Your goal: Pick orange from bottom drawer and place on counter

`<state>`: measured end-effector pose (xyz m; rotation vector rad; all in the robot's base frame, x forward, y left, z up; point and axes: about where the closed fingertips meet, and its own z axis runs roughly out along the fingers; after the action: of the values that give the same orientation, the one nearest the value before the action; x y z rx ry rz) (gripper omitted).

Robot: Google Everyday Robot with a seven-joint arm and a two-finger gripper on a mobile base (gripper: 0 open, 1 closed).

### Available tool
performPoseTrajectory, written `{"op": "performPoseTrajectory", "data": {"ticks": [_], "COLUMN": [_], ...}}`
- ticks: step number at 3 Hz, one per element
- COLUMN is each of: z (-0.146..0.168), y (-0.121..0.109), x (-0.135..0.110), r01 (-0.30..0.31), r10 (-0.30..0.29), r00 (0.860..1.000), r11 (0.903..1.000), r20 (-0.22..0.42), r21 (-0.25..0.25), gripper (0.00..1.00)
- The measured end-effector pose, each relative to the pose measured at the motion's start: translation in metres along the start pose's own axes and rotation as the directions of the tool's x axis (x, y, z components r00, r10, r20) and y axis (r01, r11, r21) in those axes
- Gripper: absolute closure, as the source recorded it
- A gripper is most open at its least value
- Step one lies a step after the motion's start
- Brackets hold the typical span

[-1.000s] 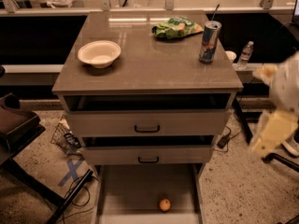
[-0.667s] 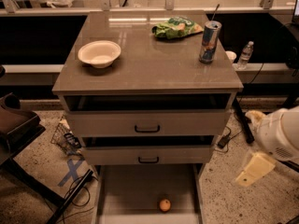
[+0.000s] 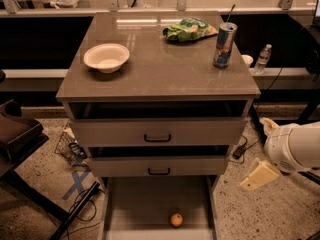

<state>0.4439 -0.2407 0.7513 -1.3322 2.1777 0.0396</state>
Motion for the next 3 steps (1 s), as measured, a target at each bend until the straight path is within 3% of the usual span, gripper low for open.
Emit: {"op": "performPoseTrajectory", "data": {"ticks": [1,2,3], "z": [0.028,0.099,0.191], "y": [0.009,0.032,0.042], "x": [0.011,0.044,0.094], "r01": [-0.035,-0.106,-0.159], "r10": [0.035,0.106,0.160], "r00": [0.999,0.994,0.986], "r11": [0.9992,0.9928,0.9866], "r20": [-0.015,-0.008,0.039], "r21": [-0.020,-0.056,-0.036], "gripper": [0.00,0.00,0.00]}}
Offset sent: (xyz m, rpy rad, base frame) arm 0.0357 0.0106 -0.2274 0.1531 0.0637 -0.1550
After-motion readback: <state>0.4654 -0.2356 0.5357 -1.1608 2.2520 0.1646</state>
